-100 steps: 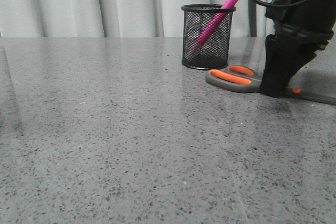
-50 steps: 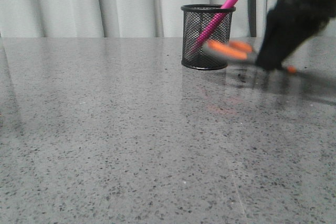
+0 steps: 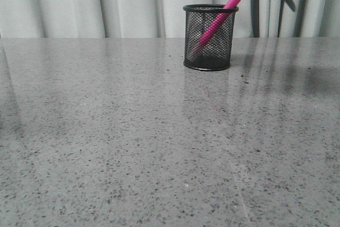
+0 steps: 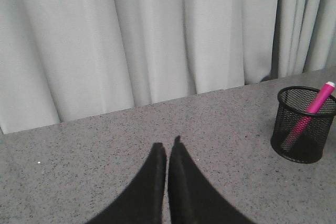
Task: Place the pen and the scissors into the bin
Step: 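Lift the scissors upright with the right gripper over the mesh cup, then lower the scissors blades-first into the cup and open the right gripper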
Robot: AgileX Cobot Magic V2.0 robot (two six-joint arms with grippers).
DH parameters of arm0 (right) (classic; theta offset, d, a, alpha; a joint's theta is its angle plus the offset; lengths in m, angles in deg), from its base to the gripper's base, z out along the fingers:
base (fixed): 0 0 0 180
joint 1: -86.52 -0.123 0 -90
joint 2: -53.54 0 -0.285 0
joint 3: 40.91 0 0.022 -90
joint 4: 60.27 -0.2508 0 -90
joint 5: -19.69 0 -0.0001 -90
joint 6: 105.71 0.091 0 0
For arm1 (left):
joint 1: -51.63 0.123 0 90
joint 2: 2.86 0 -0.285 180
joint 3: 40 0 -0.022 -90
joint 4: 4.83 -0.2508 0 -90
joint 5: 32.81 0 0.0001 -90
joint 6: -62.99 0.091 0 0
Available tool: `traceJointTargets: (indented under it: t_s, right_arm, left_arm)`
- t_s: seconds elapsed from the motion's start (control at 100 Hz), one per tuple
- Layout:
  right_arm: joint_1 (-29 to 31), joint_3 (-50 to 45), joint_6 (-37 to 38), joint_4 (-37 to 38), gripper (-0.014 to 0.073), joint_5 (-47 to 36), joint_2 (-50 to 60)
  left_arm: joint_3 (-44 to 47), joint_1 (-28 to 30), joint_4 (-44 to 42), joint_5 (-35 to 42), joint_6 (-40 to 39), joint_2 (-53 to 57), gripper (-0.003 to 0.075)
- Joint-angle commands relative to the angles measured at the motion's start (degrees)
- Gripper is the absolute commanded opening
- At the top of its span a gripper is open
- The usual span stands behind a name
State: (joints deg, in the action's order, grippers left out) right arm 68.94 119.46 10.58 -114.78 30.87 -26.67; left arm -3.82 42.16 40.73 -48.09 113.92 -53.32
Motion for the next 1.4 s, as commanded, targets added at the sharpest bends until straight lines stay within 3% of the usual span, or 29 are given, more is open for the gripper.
traceJointTargets:
  t_s: [0.0,0.2,0.45,0.57,0.81,1.39]
  right_arm:
    - [-2.1,3.5,-1.4,-2.5,-0.0076,-8.1,-0.5]
    - [-4.3,10.9,-1.4,-2.5,-0.0076,-14.8,-7.0]
    - [-4.5,20.1,-1.4,-6.7,-0.0076,-12.5,-17.6]
    - [-5.0,20.6,-1.4,-6.7,-0.0076,-18.5,-20.3]
    - [-5.1,20.6,-1.2,-6.7,-0.0076,-22.2,-23.8]
    - [-5.1,19.1,-1.2,-6.7,-0.0076,-15.3,-24.1]
  left_arm:
    - [-1.6,0.0,2.0,2.5,-0.1,0.3,-0.0019]
    - [-1.6,0.0,2.3,2.5,-0.1,0.3,-0.0019]
    - [-1.6,0.0,2.3,2.5,-0.1,0.3,-0.0019]
    - [-1.6,0.0,2.3,2.5,-0.1,0.3,-0.0019]
    - [-1.6,0.0,2.3,3.9,-0.1,0.3,-0.0019]
    - [-1.6,0.0,2.3,4.0,-0.1,0.3,-0.0019]
